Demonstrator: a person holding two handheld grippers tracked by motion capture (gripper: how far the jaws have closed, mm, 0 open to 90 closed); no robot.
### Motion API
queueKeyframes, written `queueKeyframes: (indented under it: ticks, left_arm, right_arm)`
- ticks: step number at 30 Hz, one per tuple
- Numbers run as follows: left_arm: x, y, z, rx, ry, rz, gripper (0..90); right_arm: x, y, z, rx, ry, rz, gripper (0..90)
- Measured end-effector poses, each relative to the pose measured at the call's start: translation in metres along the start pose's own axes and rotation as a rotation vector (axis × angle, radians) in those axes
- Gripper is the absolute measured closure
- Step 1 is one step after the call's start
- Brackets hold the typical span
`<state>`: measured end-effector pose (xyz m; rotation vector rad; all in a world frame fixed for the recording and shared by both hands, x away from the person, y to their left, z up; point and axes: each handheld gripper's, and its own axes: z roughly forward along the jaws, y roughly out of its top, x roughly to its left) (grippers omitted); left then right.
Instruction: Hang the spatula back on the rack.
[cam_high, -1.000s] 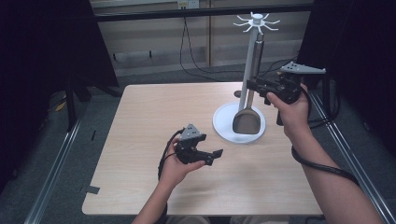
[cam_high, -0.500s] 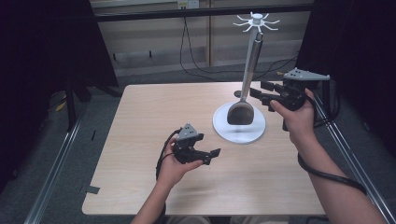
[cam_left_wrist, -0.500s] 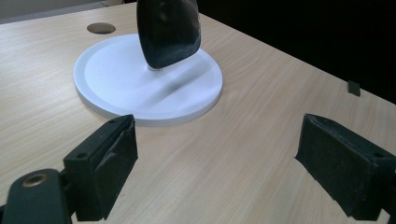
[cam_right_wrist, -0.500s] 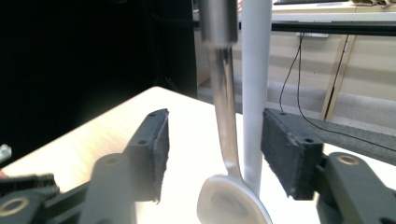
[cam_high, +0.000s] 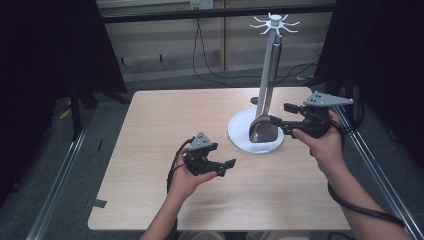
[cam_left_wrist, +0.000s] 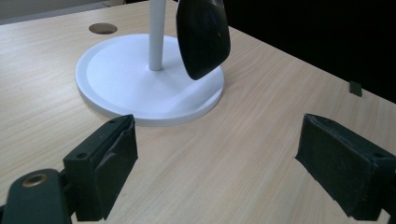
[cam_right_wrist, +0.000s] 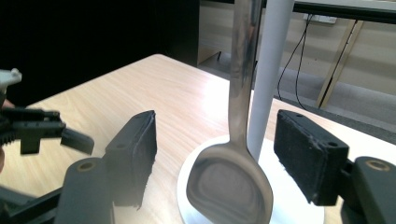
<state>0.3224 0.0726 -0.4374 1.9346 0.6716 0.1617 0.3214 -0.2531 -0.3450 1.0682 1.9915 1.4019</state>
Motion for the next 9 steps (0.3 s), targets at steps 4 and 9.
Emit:
queueKeyframes:
  ticks: [4, 9]
  left_arm:
    - [-0.0007, -0.0002, 0.0005, 0.001, -0.004, 0.002, 12.0]
    - [-0.0008, -0.0001, 0.0011, 0.003, -0.004, 0.003, 12.1]
  right_arm:
    - [0.0032, -0.0044, -0.0028, 0.01, -0.002, -0.013, 28.1]
    - [0.0079, -0.0081, -0.0047, 0.016, 0.012, -0.027, 27.2]
